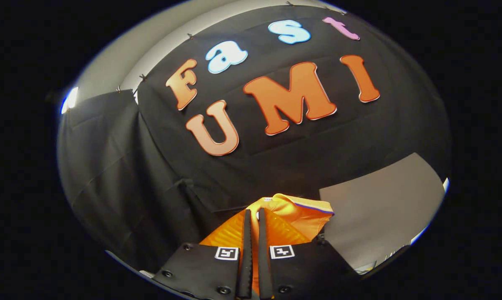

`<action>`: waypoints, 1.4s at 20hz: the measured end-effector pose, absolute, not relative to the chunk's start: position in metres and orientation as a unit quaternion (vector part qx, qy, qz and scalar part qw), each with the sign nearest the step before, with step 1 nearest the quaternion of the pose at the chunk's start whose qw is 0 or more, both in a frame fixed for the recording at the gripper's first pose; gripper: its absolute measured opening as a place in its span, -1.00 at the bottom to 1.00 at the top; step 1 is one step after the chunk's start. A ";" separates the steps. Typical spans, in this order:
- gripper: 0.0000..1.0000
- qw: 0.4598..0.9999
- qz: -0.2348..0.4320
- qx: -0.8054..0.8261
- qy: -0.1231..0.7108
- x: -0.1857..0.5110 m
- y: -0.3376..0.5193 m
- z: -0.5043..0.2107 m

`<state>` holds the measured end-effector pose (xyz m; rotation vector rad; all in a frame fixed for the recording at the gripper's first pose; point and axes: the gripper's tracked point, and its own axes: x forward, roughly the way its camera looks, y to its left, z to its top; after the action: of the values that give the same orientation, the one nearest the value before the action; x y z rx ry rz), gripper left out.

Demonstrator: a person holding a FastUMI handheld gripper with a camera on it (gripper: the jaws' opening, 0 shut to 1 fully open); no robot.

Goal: Put the clothes into the washing machine and then close the washing machine lid.

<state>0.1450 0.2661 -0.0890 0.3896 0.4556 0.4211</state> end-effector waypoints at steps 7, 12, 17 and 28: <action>-0.72 0.902 0.245 0.172 0.310 0.171 0.364 -0.192; -0.72 0.881 0.236 0.150 0.381 0.200 0.398 -0.283; -0.71 0.874 0.213 0.124 0.420 0.225 0.406 -0.365; -0.72 0.847 0.176 0.075 0.495 0.200 0.409 -0.497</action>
<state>0.2004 0.4086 -0.4975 0.1578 1.0443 0.3709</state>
